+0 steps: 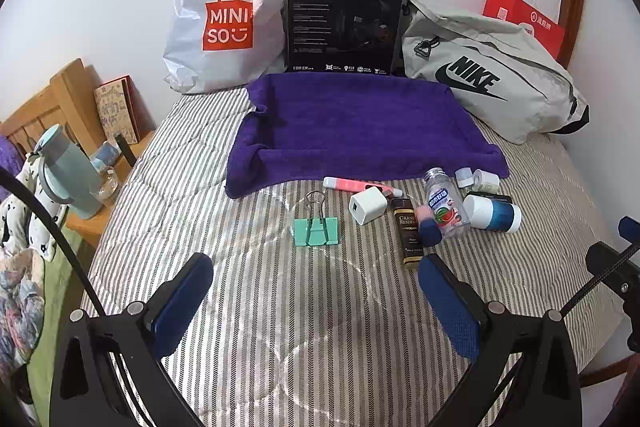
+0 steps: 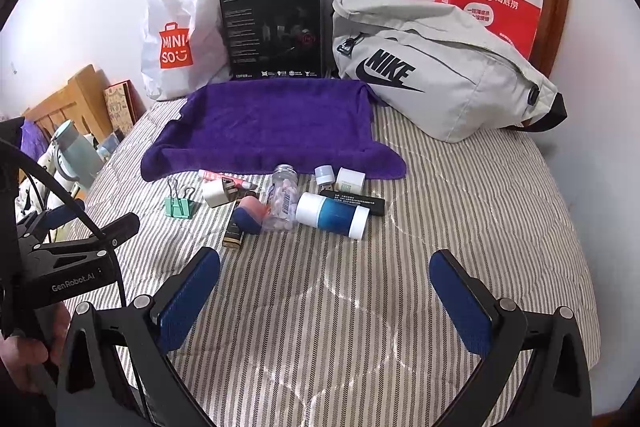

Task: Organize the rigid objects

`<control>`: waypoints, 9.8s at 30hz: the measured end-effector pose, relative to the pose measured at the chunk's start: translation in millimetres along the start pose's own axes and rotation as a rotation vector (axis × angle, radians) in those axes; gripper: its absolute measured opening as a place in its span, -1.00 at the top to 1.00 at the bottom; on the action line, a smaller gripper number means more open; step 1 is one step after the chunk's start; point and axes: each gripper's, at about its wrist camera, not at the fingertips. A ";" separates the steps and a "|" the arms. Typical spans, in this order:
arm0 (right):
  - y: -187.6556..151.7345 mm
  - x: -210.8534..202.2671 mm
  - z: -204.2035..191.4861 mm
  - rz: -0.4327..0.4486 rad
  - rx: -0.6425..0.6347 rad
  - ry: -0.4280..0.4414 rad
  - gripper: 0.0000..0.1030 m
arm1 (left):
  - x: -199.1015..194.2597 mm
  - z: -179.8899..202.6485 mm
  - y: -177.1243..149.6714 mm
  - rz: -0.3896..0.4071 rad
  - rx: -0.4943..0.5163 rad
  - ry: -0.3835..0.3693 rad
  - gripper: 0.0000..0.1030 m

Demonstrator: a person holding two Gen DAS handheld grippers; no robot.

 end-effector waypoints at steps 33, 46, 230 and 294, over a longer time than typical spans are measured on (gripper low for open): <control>-1.8 0.1 -0.3 -0.003 -0.002 -0.004 -1.00 | 2.2 1.1 -0.5 -0.001 0.007 0.006 -1.00; -0.3 0.3 0.4 -0.004 -0.001 -0.005 -1.00 | 1.9 3.2 -0.9 0.013 -0.002 -0.005 -1.00; 231.9 317.8 -2.8 -0.289 -0.156 0.063 -0.51 | 255.2 7.4 223.5 -0.222 0.071 -0.093 -0.09; 44.2 127.4 47.5 -0.238 0.059 0.121 -0.62 | 134.6 40.0 52.0 -0.225 0.087 -0.084 -0.21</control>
Point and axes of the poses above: each gripper's, at about its wrist camera, not at the fingertips, and x roughly the way its jaws point, z to its right, y to its top, and after that the axes turned 5 degrees about -z, right-handed
